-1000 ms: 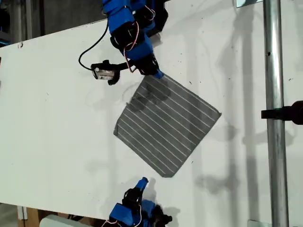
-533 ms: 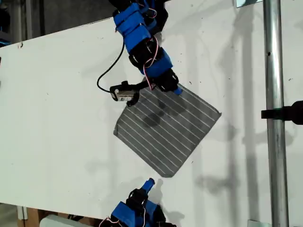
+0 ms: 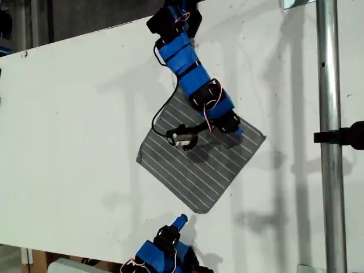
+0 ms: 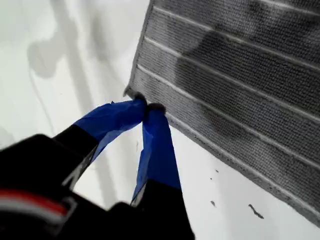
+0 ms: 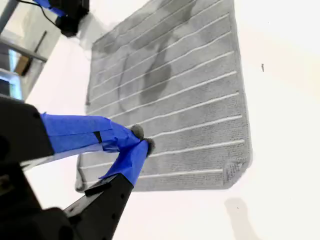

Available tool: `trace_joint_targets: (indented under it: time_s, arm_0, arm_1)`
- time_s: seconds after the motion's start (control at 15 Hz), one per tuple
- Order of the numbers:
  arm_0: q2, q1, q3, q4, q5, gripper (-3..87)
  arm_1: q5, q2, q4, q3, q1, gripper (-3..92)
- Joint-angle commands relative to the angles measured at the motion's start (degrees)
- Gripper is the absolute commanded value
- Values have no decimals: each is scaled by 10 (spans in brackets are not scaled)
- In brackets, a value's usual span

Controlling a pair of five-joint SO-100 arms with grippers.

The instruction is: Grasp corners of a towel and fold twice.

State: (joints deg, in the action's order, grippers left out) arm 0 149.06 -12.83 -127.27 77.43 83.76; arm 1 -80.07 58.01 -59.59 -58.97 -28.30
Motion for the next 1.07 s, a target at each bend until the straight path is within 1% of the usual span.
trace_joint_targets:
  time_s: [0.0,0.2,0.27,0.4,0.53,0.73,0.93,1.0]
  arm_0:
    - [1,-4,23,-3,7,-29]
    - [4,-4,14,-9,6,-29]
    - [6,-4,11,-12,6,-29]
    - [13,-6,0,-18,7,-29]
    - [23,-12,-10,-18,12,-29]
    - [26,-13,-18,-28,9,-29]
    - [27,-16,-18,-30,6,-29]
    - [27,-14,-19,-31,5,-29]
  arm_1:
    - [11,-32,33,61,-10,-2]
    - [5,-109,117,71,-24,-3]
    - [-4,-133,133,71,-27,-3]
    - [-55,-141,127,28,-43,-3]
    - [-127,-91,68,-54,-66,-3]
    - [-183,70,1,-233,-67,-3]
    - [-187,158,-108,-291,-46,-3]
    - [-167,185,-115,-309,-25,-3]
